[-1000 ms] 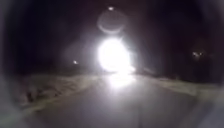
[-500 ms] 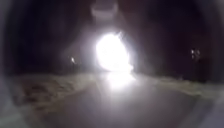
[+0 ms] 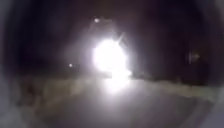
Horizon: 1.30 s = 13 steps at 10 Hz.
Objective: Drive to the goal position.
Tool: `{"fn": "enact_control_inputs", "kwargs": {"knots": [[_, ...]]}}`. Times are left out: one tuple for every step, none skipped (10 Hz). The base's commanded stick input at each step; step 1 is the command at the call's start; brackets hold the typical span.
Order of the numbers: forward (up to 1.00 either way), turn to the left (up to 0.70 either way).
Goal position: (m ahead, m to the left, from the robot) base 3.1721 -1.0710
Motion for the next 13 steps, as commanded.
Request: {"fn": "enact_control_inputs", "kwargs": {"knots": [[1.0, -0.03], [1.0, -0.03], [1.0, -0.02], [1.0, -0.01], [1.0, 0.0], [1.0, 0.0], [1.0, 0.0], [1.0, -0.01], [1.0, -0.01], [1.0, 0.0], [1.0, 0.0], [1.0, 0.0], [1.0, 0.0]]}}
